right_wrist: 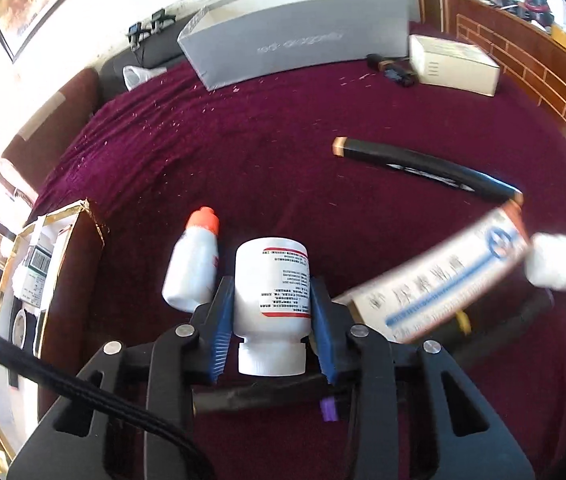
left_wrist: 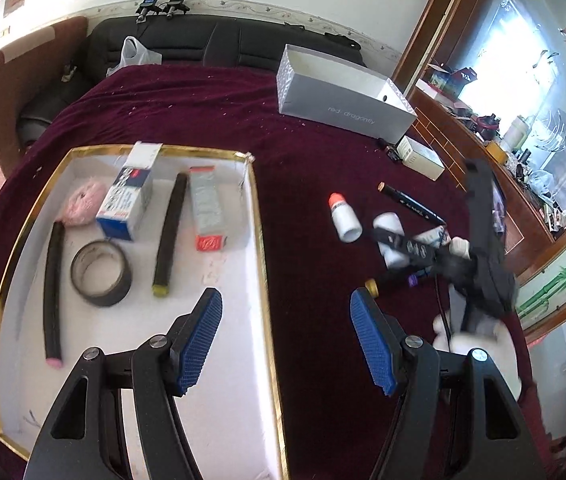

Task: Organize objects
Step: 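Grasp the white pill bottle with the right tool while the left tool approaches the orange-capped dropper bottle, then grasp the orange-capped white dropper bottle with the left tool, then carry both bottles over the tray and open the right tool to drop the pill bottle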

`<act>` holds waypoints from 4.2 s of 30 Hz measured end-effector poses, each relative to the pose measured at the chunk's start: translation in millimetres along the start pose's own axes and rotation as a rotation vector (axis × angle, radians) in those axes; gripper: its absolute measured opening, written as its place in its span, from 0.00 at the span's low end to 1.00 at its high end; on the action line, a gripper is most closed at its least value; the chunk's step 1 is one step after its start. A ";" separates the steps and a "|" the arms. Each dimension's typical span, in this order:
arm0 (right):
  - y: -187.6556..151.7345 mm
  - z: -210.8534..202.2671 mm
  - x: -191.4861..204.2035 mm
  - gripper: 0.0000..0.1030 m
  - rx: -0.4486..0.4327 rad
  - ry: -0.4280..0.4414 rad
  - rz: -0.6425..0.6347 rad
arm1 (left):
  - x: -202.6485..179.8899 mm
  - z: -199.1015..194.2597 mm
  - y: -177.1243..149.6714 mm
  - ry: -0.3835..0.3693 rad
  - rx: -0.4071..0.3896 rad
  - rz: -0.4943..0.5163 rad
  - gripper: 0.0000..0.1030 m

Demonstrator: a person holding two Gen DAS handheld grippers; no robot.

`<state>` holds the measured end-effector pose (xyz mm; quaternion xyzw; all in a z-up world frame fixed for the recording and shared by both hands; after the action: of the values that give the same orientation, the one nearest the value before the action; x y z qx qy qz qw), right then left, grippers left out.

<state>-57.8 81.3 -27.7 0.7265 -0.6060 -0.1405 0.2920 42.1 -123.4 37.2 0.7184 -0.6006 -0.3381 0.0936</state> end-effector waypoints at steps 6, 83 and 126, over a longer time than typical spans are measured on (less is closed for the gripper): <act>-15.2 -14.7 -18.3 0.32 -0.048 0.081 0.071 | -39.6 46.7 31.7 0.029 -0.002 0.036 0.59; -24.0 -30.8 18.7 0.32 0.000 -0.045 -0.052 | 53.6 -27.1 -4.1 0.114 -0.167 0.025 0.22; -40.7 -33.6 224.2 0.33 0.076 0.263 -0.318 | 150.2 -21.1 -19.6 0.067 -0.087 -0.159 0.22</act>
<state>44.1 -122.1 8.2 0.8355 -0.4453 -0.0660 0.3151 77.9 -263.2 -13.6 0.7701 -0.5228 -0.3462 0.1177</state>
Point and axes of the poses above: each gripper's, at about its wrist camera, not at the fingertips, and z roughly the way its jaws point, x to its left, y to its top, the point moved 6 cm from there along z, roughly the way its jaws point, and after that the axes turned 11 degrees about -z, right-handed, at the moved point
